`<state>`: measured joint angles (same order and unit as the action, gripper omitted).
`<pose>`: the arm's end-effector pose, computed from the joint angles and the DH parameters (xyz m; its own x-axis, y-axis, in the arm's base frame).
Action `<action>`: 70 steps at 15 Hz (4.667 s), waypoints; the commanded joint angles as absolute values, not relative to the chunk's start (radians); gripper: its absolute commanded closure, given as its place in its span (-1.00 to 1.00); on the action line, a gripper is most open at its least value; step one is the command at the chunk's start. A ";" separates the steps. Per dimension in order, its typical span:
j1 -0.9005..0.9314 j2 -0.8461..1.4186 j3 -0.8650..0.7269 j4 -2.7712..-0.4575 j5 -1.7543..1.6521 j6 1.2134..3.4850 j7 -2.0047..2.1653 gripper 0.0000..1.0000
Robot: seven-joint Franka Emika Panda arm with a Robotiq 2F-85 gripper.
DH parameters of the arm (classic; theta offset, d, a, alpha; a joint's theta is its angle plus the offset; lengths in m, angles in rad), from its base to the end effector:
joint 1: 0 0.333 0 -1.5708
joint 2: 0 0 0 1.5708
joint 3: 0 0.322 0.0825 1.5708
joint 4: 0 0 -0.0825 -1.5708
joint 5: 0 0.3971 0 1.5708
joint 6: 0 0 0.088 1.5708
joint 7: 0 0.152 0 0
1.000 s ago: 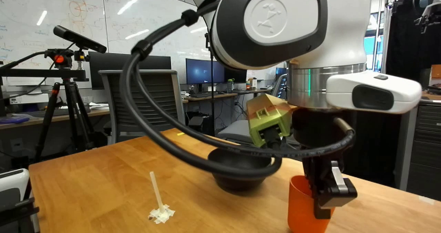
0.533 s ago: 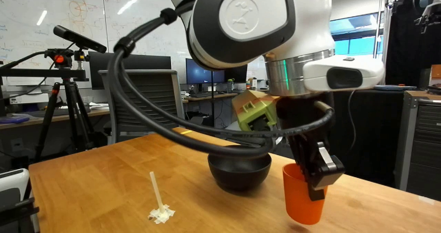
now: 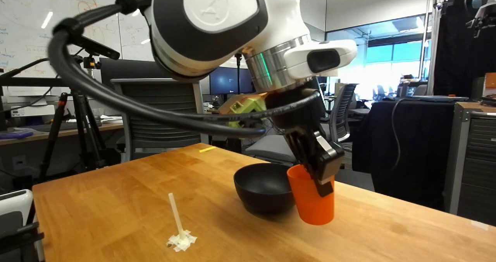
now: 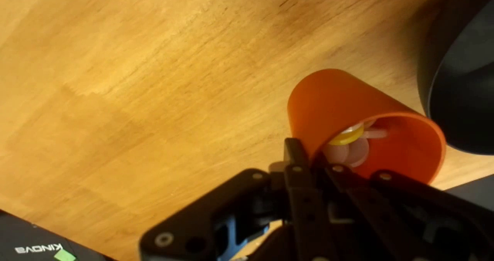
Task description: Pour the things in the orange cup into the bowl
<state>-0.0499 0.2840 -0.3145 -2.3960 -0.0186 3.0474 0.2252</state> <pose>0.5207 -0.2027 0.1977 0.7929 -0.4760 0.3804 -0.5183 -0.8551 0.0105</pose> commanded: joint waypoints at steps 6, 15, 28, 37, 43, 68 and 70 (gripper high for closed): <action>0.252 0.253 -0.607 -2.505 -0.131 3.270 0.304 0.94; 0.516 0.284 -0.740 -2.462 -0.036 3.244 0.394 0.94; 0.685 0.390 -0.841 -2.397 0.045 3.290 0.507 0.93; 0.762 0.422 -0.916 -2.390 0.052 3.321 0.544 0.94; 0.821 0.521 -0.976 -2.389 0.083 3.407 0.561 0.93; 0.829 0.729 -0.759 -2.434 0.655 3.852 0.127 0.93; 0.798 0.726 -0.700 -2.426 0.711 3.909 0.061 0.93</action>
<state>0.8466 0.7363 -0.7789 -2.4403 0.6223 3.8143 0.1728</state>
